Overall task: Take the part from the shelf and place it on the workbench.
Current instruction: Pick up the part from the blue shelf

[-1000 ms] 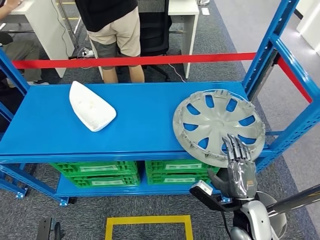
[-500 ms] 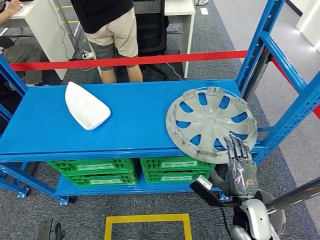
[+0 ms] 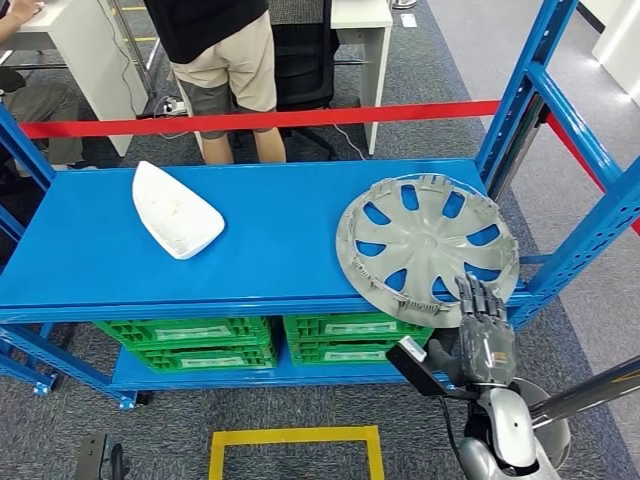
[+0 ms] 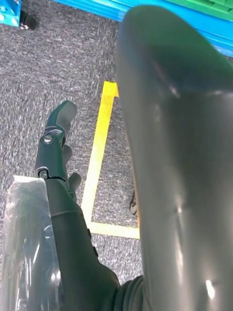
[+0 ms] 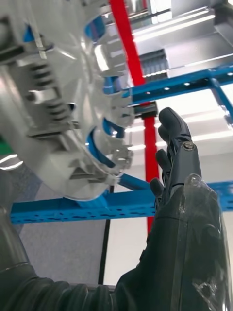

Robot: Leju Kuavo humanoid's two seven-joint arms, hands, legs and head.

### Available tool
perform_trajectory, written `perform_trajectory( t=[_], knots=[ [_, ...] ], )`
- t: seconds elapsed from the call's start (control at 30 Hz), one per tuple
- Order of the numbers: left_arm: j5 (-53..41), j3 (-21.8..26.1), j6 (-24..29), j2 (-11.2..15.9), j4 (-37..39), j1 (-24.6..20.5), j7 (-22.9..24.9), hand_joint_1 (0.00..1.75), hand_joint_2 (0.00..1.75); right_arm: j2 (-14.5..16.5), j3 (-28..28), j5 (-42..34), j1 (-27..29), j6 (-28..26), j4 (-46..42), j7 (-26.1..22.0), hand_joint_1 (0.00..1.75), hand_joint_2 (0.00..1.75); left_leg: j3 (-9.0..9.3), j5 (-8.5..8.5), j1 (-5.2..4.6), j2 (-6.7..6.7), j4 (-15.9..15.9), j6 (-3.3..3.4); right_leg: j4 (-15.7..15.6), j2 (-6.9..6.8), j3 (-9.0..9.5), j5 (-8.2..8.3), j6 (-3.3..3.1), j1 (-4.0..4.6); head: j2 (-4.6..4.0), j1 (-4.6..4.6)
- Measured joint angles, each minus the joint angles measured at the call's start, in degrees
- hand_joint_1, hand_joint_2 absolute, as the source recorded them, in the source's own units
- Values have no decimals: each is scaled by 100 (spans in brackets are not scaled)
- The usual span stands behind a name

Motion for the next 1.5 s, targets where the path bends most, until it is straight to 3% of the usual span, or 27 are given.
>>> perform_trajectory(
  t=[0.47,1.17,1.3,1.5],
  knots=[
    [-115,13,-5,-5,-1,-87,99,0,0,191,-101,-98,-565,373,860,80,0,175,-2,3,0,0,1,5,-1,0,-1,2,3,-1,0,0],
    [-134,11,9,-24,-2,-173,151,0,0,366,163,291,-1511,-232,2453,-115,0,175,-12,6,-1,0,3,8,-1,0,-2,6,10,-1,0,0],
    [-140,12,8,-26,-1,-183,160,0,0,372,196,185,-1585,-375,2646,-197,175,175,-12,6,0,0,3,9,-1,2,-3,7,10,-1,0,-1],
    [-149,11,13,-33,0,-190,179,0,0,368,271,64,-1600,-927,2763,-380,175,175,-14,9,-1,0,4,13,-1,1,-4,10,14,-2,0,0]
  ],
)
